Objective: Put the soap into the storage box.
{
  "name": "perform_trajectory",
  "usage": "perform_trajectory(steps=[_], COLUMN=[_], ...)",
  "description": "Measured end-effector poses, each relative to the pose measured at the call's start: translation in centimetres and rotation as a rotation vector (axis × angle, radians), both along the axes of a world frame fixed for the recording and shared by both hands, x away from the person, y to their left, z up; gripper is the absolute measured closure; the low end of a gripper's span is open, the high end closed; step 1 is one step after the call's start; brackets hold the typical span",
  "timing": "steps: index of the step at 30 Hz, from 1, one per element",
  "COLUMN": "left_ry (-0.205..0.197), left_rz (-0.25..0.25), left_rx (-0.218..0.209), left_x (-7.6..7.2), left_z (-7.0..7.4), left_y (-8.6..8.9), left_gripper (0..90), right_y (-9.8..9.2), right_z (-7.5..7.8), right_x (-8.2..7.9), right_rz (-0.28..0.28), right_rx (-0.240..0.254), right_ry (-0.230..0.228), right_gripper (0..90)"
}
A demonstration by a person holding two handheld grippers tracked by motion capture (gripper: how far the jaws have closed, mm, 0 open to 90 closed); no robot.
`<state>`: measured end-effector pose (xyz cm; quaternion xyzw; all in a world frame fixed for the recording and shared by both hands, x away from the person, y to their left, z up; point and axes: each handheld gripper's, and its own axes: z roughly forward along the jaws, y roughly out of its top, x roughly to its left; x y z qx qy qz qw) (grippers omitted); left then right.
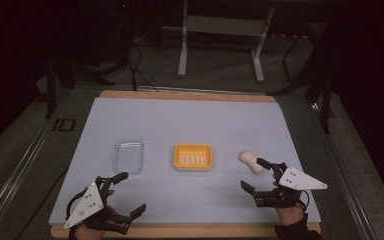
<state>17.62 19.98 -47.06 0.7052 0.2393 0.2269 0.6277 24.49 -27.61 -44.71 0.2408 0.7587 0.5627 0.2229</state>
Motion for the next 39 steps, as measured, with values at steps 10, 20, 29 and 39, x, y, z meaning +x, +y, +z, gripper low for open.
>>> perform_trajectory(steps=[10, 20, 29, 39], left_ry=[0.021, 0.024, 0.030, 0.037], left_rz=[-0.025, -0.029, -0.032, -0.033], left_rx=[0.017, 0.024, 0.036, 0.038], left_x=[0.0, 0.0, 0.1, 0.2], left_z=[-0.1, -0.1, -0.2, -0.3], left_y=[-0.3, -0.3, -0.4, -0.5], left_gripper=[1.1, 1.2, 1.2, 1.1], right_y=[0.9, 0.5, 0.0, 0.5], right_z=[-0.2, 1.0, 2.2, 2.8], right_x=[0.4, 0.9, 1.5, 2.0], right_rz=[0.013, -0.039, -0.016, 0.065], right_rx=[-0.049, -0.129, -0.235, -0.363], right_ry=[0.052, 0.095, 0.194, 0.284], right_gripper=[14.5, 13.8, 11.1, 13.1])
